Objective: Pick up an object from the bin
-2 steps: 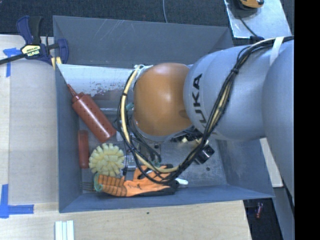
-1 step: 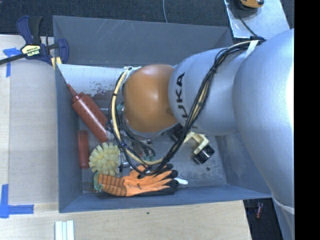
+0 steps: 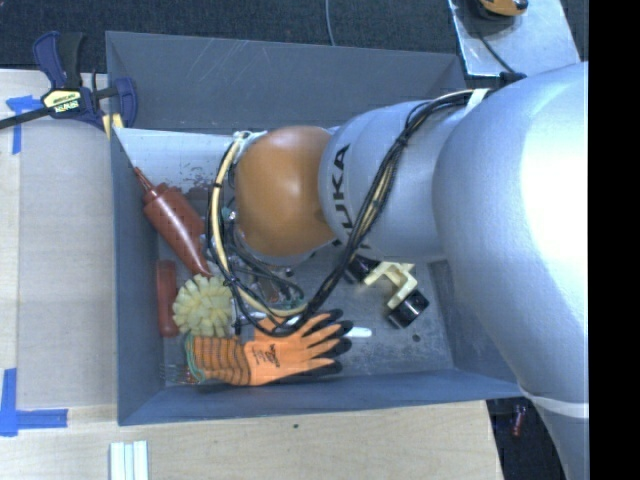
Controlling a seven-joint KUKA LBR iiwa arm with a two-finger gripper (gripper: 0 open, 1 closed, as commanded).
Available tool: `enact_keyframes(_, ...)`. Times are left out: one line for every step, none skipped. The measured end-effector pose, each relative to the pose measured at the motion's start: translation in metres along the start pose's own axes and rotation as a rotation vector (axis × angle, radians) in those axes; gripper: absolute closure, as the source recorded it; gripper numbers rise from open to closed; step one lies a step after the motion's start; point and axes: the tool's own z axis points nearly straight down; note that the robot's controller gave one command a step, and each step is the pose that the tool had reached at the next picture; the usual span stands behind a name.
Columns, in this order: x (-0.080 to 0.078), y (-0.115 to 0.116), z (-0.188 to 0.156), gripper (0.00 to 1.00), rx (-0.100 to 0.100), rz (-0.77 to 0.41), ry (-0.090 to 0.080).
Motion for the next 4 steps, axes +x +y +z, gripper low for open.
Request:
enact_keyframes(-0.006, 0.017, 0.001, 0.0, 0.001, -0.225, -0.005)
enact_keyframes(0.001, 0.004, 0.009, 0.0, 0.0, 0.124, 0.001)
enact_keyframes(-0.005, 0.015, 0.004, 1.0, -0.001, -0.214, -0.01)
enact_keyframes(-0.005, 0.015, 0.003, 1.0, -0.001, -0.214, -0.01)
